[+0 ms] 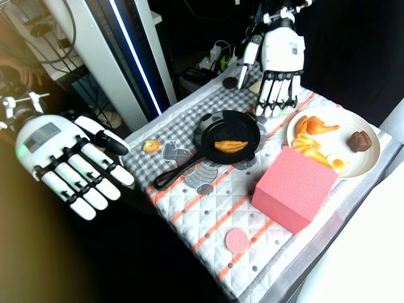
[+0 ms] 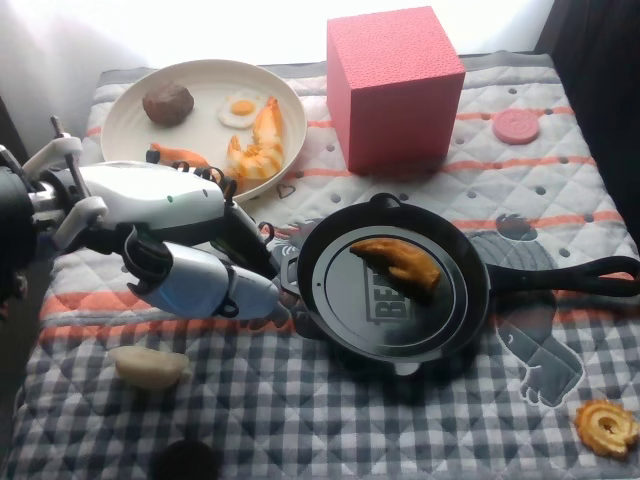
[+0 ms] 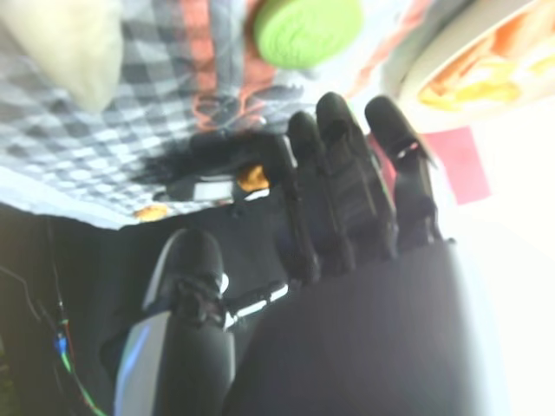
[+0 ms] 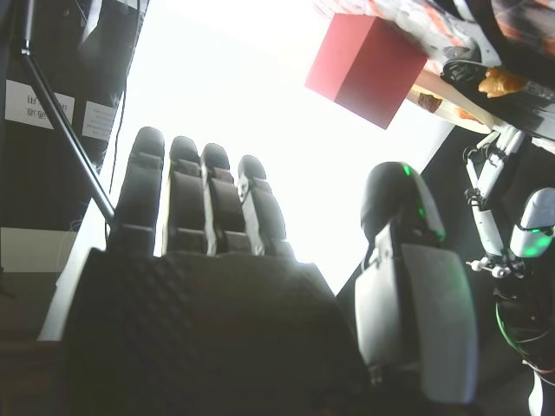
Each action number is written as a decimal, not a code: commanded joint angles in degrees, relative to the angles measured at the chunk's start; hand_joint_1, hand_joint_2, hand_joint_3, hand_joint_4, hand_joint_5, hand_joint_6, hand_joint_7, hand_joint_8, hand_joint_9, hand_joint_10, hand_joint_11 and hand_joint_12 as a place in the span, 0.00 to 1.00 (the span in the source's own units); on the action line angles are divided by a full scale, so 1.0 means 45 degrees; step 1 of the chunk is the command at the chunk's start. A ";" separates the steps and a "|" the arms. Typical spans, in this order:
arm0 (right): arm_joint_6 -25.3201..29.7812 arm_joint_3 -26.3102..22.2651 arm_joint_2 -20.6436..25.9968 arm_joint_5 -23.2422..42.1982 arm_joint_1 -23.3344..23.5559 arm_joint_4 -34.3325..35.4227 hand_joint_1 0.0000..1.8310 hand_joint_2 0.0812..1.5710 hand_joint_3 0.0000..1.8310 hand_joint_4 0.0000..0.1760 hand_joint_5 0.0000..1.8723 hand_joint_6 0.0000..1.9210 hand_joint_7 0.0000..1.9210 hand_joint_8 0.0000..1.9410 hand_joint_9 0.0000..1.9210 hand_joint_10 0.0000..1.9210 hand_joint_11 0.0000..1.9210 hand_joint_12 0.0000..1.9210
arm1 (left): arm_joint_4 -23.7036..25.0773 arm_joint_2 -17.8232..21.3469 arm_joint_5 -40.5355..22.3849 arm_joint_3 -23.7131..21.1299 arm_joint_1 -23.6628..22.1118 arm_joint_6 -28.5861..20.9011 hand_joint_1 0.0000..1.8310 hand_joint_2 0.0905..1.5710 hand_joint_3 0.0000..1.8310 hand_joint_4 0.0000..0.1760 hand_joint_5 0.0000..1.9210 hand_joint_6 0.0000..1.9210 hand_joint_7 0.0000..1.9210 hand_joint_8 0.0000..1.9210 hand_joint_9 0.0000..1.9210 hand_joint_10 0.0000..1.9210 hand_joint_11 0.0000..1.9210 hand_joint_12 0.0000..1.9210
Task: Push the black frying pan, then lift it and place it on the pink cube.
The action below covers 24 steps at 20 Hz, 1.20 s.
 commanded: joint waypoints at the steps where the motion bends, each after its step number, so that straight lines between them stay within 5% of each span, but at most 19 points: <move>1: 0.0059 0.0096 -0.0005 0.1587 0.0112 -0.0017 0.15 0.79 0.00 0.22 0.00 0.00 0.00 0.00 0.00 0.00 0.00 0.00 | -0.0066 -0.0019 -0.0758 0.0037 -0.0044 -0.0022 0.10 0.79 0.00 0.11 0.33 0.00 0.34 0.01 0.31 0.02 0.00 0.48; 2: 0.0071 0.0096 -0.0020 0.1590 0.0112 -0.0016 0.16 0.79 0.00 0.17 0.00 0.00 0.00 0.00 0.00 0.00 0.00 0.00 | -0.0066 -0.0089 -0.0832 0.0053 -0.0015 -0.0024 0.10 0.79 0.00 0.09 0.33 0.00 0.34 0.01 0.30 0.01 0.00 0.48; 5: 0.0073 0.0096 -0.0043 0.1593 0.0109 -0.0016 0.14 0.79 0.00 0.24 0.00 0.00 0.00 0.00 0.00 0.00 0.00 0.00 | -0.0070 -0.0170 -0.1178 0.0035 -0.0006 -0.0039 0.07 0.80 0.01 0.10 0.27 0.00 0.30 0.00 0.27 0.00 0.00 0.44; 9: 0.0075 0.0097 -0.0066 0.1593 0.0108 -0.0013 0.14 0.79 0.00 0.21 0.00 0.00 0.00 0.00 0.00 0.00 0.01 0.00 | -0.0071 -0.0413 -0.1482 0.0102 -0.0033 -0.0048 0.06 0.81 0.00 0.28 0.30 0.09 0.32 0.02 0.28 0.03 0.00 0.47; 10: 0.0075 0.0097 -0.0066 0.1593 0.0107 -0.0013 0.14 0.78 0.00 0.24 0.00 0.00 0.00 0.00 0.00 0.00 0.02 0.01 | -0.0070 -0.0493 -0.1498 0.0154 -0.0057 -0.0048 0.04 0.81 0.00 0.24 0.24 0.26 0.33 0.03 0.28 0.07 0.00 0.50; 11: 0.0075 0.0097 -0.0070 0.1593 0.0107 -0.0013 0.13 0.78 0.00 0.29 0.00 0.00 0.00 0.00 0.00 0.00 0.01 0.01 | -0.0070 -0.0589 -0.1526 0.0210 -0.0083 -0.0049 0.05 0.81 0.00 0.18 0.19 0.32 0.32 0.03 0.25 0.10 0.00 0.48; 13: 0.0075 0.0097 -0.0075 0.1593 0.0107 -0.0013 0.14 0.78 0.00 0.20 0.00 0.00 0.00 0.00 0.00 0.00 0.01 0.01 | -0.0068 -0.0776 -0.1649 0.0266 -0.0120 -0.0045 0.09 0.79 0.00 0.08 0.24 0.25 0.33 0.02 0.22 0.20 0.00 0.52; 14: 0.0077 0.0097 -0.0075 0.1593 0.0107 -0.0013 0.13 0.78 0.00 0.28 0.00 0.00 0.00 0.00 0.00 0.00 0.00 0.01 | -0.0066 -0.0859 -0.1710 0.0295 -0.0122 -0.0045 0.11 0.79 0.00 0.01 0.26 0.25 0.34 0.03 0.17 0.38 0.00 0.60; 17: 0.0078 0.0097 -0.0075 0.1594 0.0107 -0.0013 0.14 0.78 0.00 0.20 0.00 0.00 0.00 0.00 0.00 0.00 0.01 0.02 | -0.0066 -0.1075 -0.1818 0.0397 -0.0127 -0.0048 0.09 0.80 0.00 0.06 0.19 0.37 0.33 0.04 0.12 0.50 0.00 0.63; 18: 0.0087 0.0097 -0.0075 0.1596 0.0105 -0.0013 0.14 0.78 0.00 0.21 0.00 0.00 0.00 0.00 0.00 0.00 0.00 0.10 | -0.0066 -0.1077 -0.1843 0.0389 -0.0127 -0.0050 0.10 0.80 0.00 0.12 0.20 0.27 0.30 0.03 0.10 0.46 0.00 0.58; 19: 0.0092 0.0097 -0.0075 0.1596 0.0099 -0.0013 0.14 0.78 0.00 0.21 0.00 0.00 0.00 0.00 0.00 0.00 0.00 0.10 | -0.0066 -0.1069 -0.1843 0.0377 -0.0126 -0.0052 0.10 0.80 0.00 0.12 0.20 0.27 0.30 0.03 0.10 0.46 0.00 0.58; 20: 0.0098 0.0094 -0.0075 0.1597 0.0093 -0.0013 0.14 0.78 0.00 0.26 0.00 0.00 0.00 0.00 0.00 0.00 0.00 0.16 | -0.0068 -0.1031 -0.1843 0.0358 -0.0118 -0.0070 0.10 0.79 0.00 0.13 0.23 0.26 0.33 0.04 0.13 0.46 0.00 0.60; 21: 0.0113 0.0093 -0.0077 0.1598 0.0087 -0.0012 0.14 0.78 0.00 0.28 0.00 0.00 0.00 0.00 0.00 0.00 0.00 0.19 | -0.0068 -0.0948 -0.1841 0.0345 -0.0103 -0.0170 0.10 0.79 0.00 0.00 0.20 0.33 0.31 0.15 0.11 0.55 0.00 0.66; 22: 0.0115 0.0093 -0.0095 0.1602 0.0086 -0.0011 0.14 0.78 0.00 0.30 0.00 0.00 0.00 0.00 0.00 0.00 0.00 0.19 | -0.0068 -0.0823 -0.1846 0.0333 -0.0069 -0.0339 0.09 0.80 0.00 0.00 0.21 0.35 0.25 0.35 0.10 0.63 0.00 0.72; 23: 0.0116 0.0092 -0.0100 0.1610 0.0086 -0.0010 0.14 0.77 0.00 0.27 0.00 0.00 0.00 0.00 0.00 0.00 0.00 0.21 | -0.0068 -0.0784 -0.1846 0.0331 -0.0055 -0.0367 0.10 0.79 0.00 0.00 0.23 0.35 0.24 0.37 0.12 0.57 0.00 0.70; 24: 0.0124 0.0092 -0.0113 0.1630 0.0075 0.0010 0.13 0.77 0.00 0.25 0.00 0.00 0.00 0.00 0.00 0.00 0.00 0.27 | -0.0068 -0.0712 -0.1813 0.0308 -0.0032 -0.0370 0.09 0.80 0.00 0.05 0.20 0.35 0.23 0.27 0.12 0.49 0.00 0.59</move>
